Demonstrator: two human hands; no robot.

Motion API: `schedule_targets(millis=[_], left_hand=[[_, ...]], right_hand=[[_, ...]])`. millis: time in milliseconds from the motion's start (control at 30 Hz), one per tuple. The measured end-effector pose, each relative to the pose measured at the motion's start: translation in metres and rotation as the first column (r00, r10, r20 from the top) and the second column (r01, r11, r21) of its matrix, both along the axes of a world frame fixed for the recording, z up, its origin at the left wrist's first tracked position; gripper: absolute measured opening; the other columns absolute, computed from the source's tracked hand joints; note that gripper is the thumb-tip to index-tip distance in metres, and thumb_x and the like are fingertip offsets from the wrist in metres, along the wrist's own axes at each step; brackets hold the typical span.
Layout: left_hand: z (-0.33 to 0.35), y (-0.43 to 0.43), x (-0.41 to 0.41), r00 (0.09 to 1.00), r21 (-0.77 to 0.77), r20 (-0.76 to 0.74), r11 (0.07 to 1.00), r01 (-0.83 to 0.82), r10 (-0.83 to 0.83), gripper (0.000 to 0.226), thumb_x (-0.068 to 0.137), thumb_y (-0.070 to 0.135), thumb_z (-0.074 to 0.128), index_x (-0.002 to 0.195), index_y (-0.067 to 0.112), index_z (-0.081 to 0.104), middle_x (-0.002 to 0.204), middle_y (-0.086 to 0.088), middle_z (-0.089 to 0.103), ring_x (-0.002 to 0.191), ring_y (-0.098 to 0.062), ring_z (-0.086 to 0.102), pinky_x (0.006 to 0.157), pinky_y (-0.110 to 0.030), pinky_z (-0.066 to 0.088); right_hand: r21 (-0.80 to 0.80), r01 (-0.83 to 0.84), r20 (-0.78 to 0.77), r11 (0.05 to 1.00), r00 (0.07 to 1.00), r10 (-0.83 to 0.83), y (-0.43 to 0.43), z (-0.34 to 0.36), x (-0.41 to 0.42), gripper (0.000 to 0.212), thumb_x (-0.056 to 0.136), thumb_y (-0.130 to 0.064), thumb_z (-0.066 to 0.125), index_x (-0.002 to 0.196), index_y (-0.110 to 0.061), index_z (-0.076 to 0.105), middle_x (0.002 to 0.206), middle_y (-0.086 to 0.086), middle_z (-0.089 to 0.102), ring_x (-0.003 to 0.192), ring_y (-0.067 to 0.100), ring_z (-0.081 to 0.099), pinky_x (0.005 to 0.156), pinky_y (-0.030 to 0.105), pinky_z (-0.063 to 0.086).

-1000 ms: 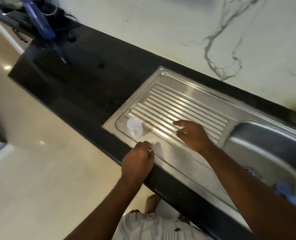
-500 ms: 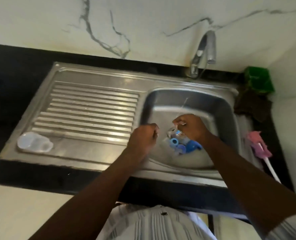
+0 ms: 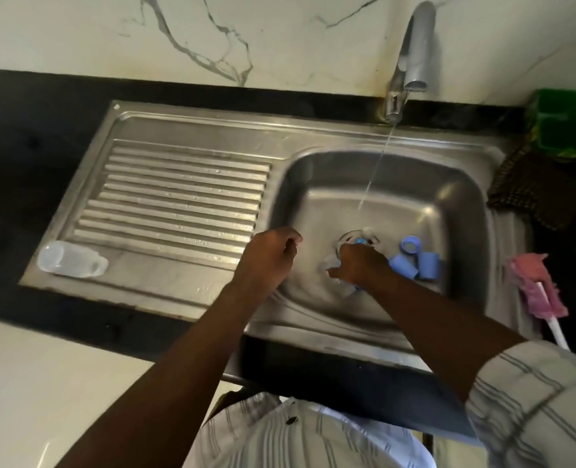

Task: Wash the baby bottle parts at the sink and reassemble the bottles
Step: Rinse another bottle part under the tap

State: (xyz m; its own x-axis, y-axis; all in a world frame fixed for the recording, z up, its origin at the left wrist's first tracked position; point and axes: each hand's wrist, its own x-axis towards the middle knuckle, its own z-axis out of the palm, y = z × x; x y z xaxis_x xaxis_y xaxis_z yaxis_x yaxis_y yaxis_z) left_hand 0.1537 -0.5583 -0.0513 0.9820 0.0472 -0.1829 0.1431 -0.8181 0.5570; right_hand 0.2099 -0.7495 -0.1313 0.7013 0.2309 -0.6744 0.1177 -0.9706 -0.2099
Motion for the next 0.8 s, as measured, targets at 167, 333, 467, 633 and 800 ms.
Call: schedule_targets(millis=[167,333,467,633,800], left_hand=[[-0.004,0.009,-0.01,0.997,-0.041,-0.025,0.996,-0.075,0.074,0.017,0.091,0.018,0.063,0.104,0.024,0.072,0.097,0.0,0.076,0.089,-0.021,0.07,0.079,-0.029,0.051],[-0.004,0.013,-0.01,0.995,-0.074,-0.056,0.993,-0.087,0.083,0.017,0.09,0.02,0.065,0.105,0.023,0.073,0.101,0.001,0.075,0.091,-0.019,0.069,0.084,-0.031,0.053],[-0.007,0.006,0.01,0.993,-0.191,-0.087,0.977,-0.097,0.081,0.014,0.09,0.02,0.068,0.102,0.021,0.074,0.097,0.001,0.075,0.089,-0.016,0.069,0.084,-0.028,0.052],[-0.014,-0.024,0.064,0.982,-0.383,-0.189,0.919,-0.096,0.024,0.021,0.094,0.019,0.066,0.114,0.015,0.072,0.11,0.002,0.07,0.097,-0.007,0.063,0.086,-0.019,0.047],[0.02,-0.06,0.134,0.936,-0.692,-0.35,0.683,-0.233,-0.036,0.014,0.103,0.015,0.05,0.096,0.019,0.06,0.085,-0.001,0.063,0.072,-0.012,0.06,0.051,-0.011,0.048]], right_hand=[[-0.004,0.017,0.014,1.0,1.0,-0.016,0.015,-0.006,-0.007,0.032,0.086,-0.043,0.068,0.098,-0.013,0.066,0.096,0.009,0.066,0.098,0.031,0.065,0.07,0.037,0.045],[-0.027,0.048,-0.02,0.998,0.999,-0.049,0.023,-0.007,-0.009,0.032,0.085,-0.039,0.067,0.104,-0.013,0.067,0.11,0.012,0.068,0.101,0.031,0.065,0.077,0.038,0.05],[0.043,0.266,-0.033,0.963,0.964,-0.265,0.022,0.014,0.001,0.046,0.083,-0.043,0.069,0.119,-0.017,0.06,0.112,0.006,0.064,0.099,0.025,0.063,0.078,0.033,0.055],[0.424,0.622,-0.058,0.658,0.744,-0.666,-0.004,0.05,0.043,0.04,0.078,-0.051,0.076,0.093,-0.016,0.062,0.095,0.004,0.068,0.085,0.024,0.066,0.069,0.033,0.052],[0.646,0.744,-0.372,0.173,0.504,-0.78,-0.017,0.108,0.093,0.031,0.094,-0.026,0.068,0.119,-0.009,0.06,0.114,0.017,0.069,0.084,0.023,0.069,0.054,0.028,0.057]])
